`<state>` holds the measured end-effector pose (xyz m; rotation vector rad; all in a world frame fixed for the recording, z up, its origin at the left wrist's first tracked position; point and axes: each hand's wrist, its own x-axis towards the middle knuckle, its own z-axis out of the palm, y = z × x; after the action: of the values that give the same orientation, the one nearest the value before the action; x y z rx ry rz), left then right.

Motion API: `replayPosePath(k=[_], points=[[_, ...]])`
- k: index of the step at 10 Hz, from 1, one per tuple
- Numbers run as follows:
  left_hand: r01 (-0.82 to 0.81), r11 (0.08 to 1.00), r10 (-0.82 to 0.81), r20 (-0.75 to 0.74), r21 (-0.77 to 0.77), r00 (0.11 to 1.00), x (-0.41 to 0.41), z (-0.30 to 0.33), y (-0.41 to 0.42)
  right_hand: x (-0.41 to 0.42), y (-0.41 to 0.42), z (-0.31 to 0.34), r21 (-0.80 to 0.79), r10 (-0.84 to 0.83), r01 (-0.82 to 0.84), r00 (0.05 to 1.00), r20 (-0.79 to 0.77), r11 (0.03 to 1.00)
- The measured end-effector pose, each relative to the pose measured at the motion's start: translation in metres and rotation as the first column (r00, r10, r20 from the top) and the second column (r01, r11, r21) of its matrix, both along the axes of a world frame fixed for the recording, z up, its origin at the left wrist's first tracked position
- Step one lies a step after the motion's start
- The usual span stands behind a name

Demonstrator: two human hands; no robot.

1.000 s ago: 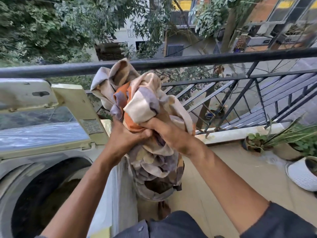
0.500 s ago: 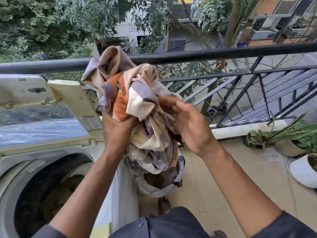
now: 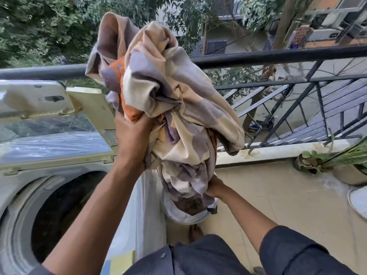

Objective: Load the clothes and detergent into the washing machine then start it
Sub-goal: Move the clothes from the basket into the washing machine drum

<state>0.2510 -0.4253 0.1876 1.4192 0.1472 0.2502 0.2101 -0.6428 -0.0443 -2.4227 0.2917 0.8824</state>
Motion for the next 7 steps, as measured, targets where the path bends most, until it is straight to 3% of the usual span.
replayPosePath(k=[1, 2, 3, 4, 5, 6, 7], points=[[0.005, 0.998, -0.005, -0.003, 0.056, 1.000, 0.000, -0.001, 0.000, 0.003, 0.001, 0.002, 0.131, -0.316, 0.311, 0.948, 0.021, 0.941], [0.010, 0.993, -0.007, -0.024, 0.121, 1.000, 0.001, -0.008, 0.002, 0.002, -0.018, 0.026, 0.316, -0.609, 0.599, 0.789, -0.077, 0.736], [0.012, 0.985, -0.006, -0.039, 0.175, 0.999, 0.002, -0.014, 0.002, 0.012, -0.019, 0.061, 0.435, -0.734, 0.706, 0.665, -0.135, 0.559], [0.009, 0.967, 0.009, -0.071, 0.253, 0.997, 0.001, -0.024, 0.001, 0.022, -0.039, 0.111, 0.580, -0.833, 0.708, 0.546, -0.087, 0.403], [0.000, 0.934, 0.041, -0.107, 0.357, 0.993, 0.004, -0.030, 0.002, 0.008, -0.056, 0.169, 0.682, -0.865, 0.645, 0.500, -0.036, 0.344], [-0.003, 0.904, 0.067, -0.134, 0.427, 0.989, 0.008, -0.031, 0.003, 0.000, -0.054, 0.190, 0.716, -0.835, 0.532, 0.534, 0.130, 0.452], [-0.014, 0.874, 0.100, -0.153, 0.486, 0.983, 0.008, -0.028, 0.000, -0.009, -0.037, 0.214, 0.666, -0.696, 0.353, 0.622, 0.358, 0.658]])
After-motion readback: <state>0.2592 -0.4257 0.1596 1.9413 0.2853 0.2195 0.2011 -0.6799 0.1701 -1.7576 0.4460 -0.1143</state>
